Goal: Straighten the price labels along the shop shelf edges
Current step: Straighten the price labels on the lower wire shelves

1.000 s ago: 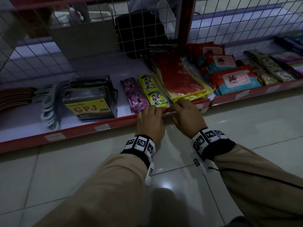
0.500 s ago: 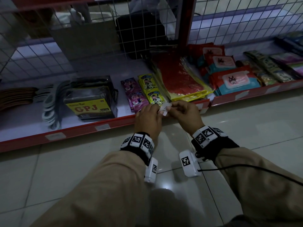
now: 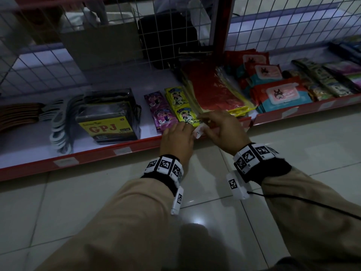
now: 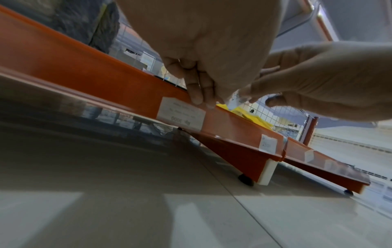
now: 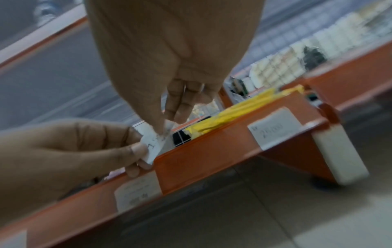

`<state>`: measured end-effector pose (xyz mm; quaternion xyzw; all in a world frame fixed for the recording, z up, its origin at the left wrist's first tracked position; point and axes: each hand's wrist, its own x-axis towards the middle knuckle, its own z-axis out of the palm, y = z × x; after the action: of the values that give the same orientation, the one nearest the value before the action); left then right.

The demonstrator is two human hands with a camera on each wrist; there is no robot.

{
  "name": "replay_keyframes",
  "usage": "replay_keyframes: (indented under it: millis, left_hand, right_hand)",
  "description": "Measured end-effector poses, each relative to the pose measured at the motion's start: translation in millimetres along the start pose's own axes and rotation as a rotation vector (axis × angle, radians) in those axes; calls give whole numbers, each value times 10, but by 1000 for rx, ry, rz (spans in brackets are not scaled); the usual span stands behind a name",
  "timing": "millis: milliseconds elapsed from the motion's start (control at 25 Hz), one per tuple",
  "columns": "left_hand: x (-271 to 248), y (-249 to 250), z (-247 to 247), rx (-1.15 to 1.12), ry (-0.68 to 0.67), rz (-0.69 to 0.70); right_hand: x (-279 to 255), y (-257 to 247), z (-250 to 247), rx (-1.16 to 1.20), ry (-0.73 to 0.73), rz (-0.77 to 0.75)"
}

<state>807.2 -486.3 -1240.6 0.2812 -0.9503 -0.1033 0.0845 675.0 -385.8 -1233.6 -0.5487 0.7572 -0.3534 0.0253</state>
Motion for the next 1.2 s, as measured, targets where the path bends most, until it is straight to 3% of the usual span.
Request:
replay_keyframes:
  millis: [80, 320, 440, 920, 1200]
  left_hand:
    - [-6, 7, -17, 51, 5, 11]
    - [-70, -37, -45, 6, 58, -47]
    - [-72, -40, -37, -76, 74, -83]
    - [-70, -13, 50, 125, 28, -19]
    - [-55, 21, 49, 197, 25, -11]
  right_hand:
    - [26, -25, -23, -142, -36, -53]
    - [7, 22, -27, 16, 90, 98]
    - [-10, 41, 42, -72, 57, 78]
    - [-55, 24, 65, -404, -81, -36]
    - [-79, 74, 75, -504, -180, -21]
